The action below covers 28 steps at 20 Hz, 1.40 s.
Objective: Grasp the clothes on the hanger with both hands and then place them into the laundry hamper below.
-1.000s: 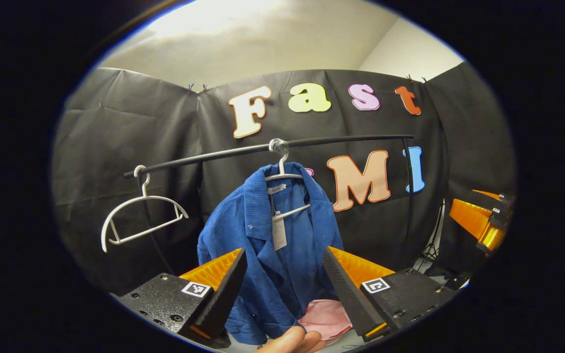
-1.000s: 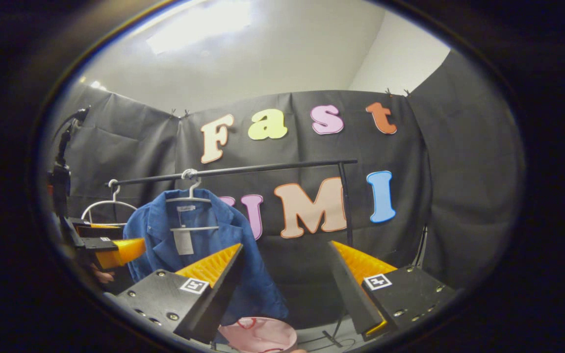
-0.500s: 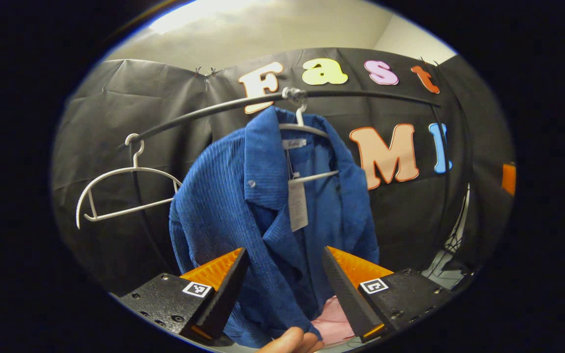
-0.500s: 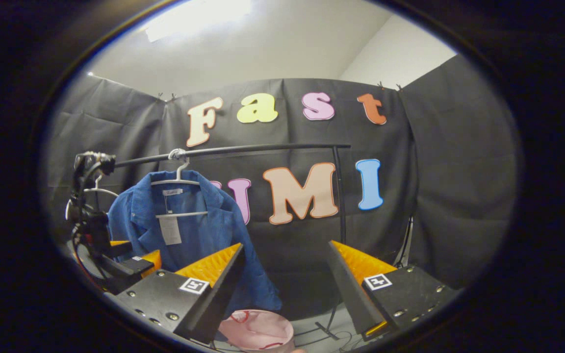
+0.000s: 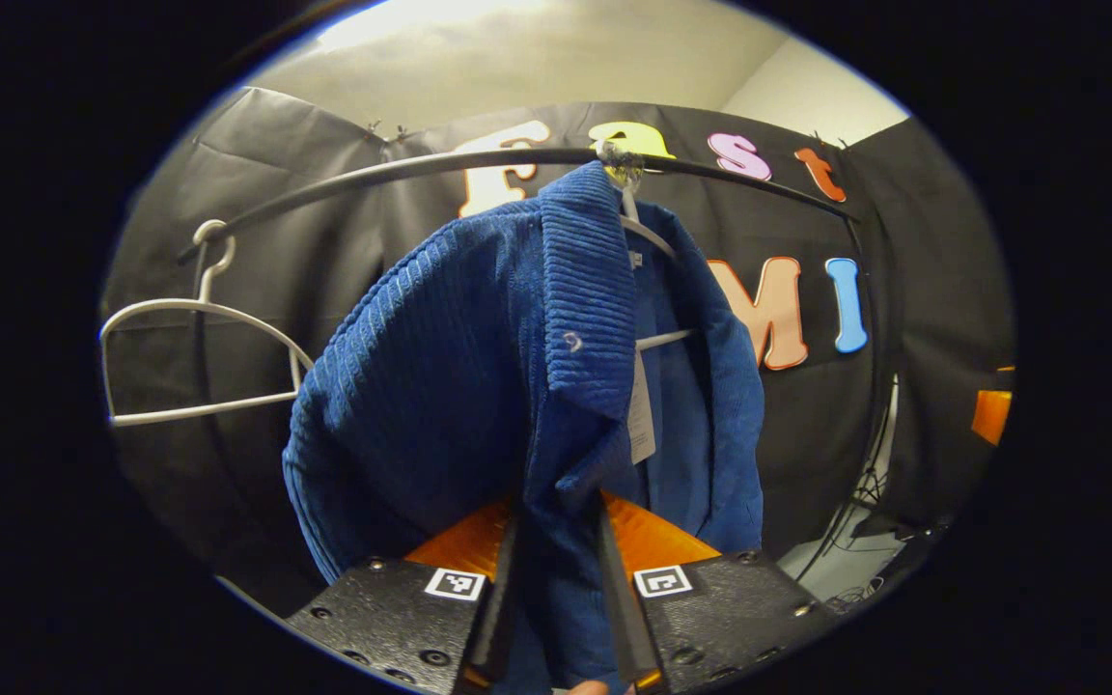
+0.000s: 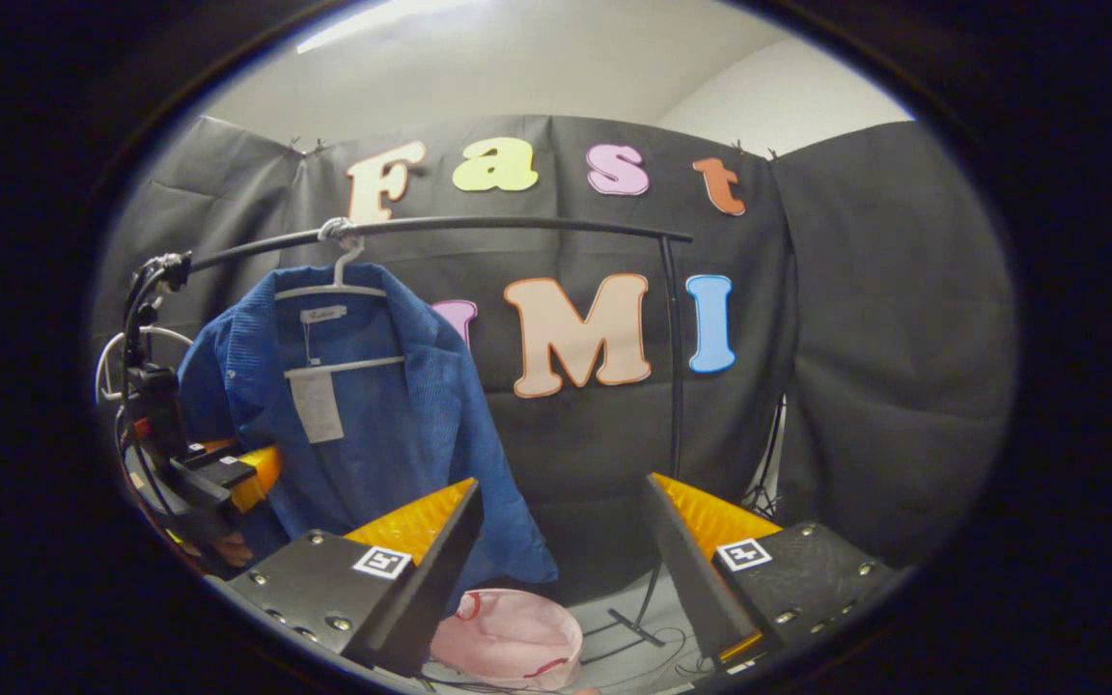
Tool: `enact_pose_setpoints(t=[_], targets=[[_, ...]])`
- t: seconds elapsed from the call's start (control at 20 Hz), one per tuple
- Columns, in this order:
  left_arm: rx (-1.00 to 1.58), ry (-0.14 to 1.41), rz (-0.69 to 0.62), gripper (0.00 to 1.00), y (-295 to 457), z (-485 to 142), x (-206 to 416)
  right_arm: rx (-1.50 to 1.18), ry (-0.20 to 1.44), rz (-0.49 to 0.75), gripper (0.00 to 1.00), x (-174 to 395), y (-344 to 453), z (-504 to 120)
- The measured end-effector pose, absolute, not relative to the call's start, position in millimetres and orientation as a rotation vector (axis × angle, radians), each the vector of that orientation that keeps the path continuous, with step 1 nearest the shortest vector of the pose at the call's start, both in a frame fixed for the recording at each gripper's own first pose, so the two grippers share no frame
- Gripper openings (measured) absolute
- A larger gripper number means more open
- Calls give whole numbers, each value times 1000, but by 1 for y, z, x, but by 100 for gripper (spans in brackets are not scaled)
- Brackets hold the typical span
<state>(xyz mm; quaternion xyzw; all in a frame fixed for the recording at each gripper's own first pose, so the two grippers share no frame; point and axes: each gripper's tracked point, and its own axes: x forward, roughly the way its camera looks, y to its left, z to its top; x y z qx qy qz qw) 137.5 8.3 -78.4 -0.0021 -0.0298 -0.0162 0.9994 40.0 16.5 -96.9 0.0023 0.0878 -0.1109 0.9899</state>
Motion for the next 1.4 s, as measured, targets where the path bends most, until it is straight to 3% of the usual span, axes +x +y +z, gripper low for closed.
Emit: enact_pose_setpoints(t=[0.05,0.1,0.15,0.25,0.55,0.65,0.75,0.85,1.0,1.05,1.1,1.25,1.4], targets=[[3,-49,-60,34,8,-80,142,10,183,-227,100,43,22,-96],[-1,-37,-90,26,10,-81,143,10,188,-232,94,42,28,-94],[-10,-27,-110,18,13,-82,142,9,191,-239,100,42,32,-93],[13,-26,-119,6,24,-82,141,18,198,-232,99,46,41,-95],[57,8,-166,5,39,-72,103,36,230,-91,99,72,57,-106],[61,10,-197,6,36,-66,87,41,232,-33,94,85,64,-112],[51,10,-225,5,32,-60,68,42,253,10,99,101,71,-126],[48,9,-252,5,27,-52,57,51,259,59,94,115,81,-138],[15,64,-271,2,23,-52,44,50,291,117,100,144,94,-158],[-5,73,-267,2,24,-49,41,49,291,135,94,152,98,-159],[-23,78,-265,2,23,-45,38,45,287,150,99,162,101,-159],[48,48,-226,1,26,-41,38,39,269,186,99,190,107,-158],[20,51,-278,2,16,-33,27,63,249,223,99,218,118,-153]])
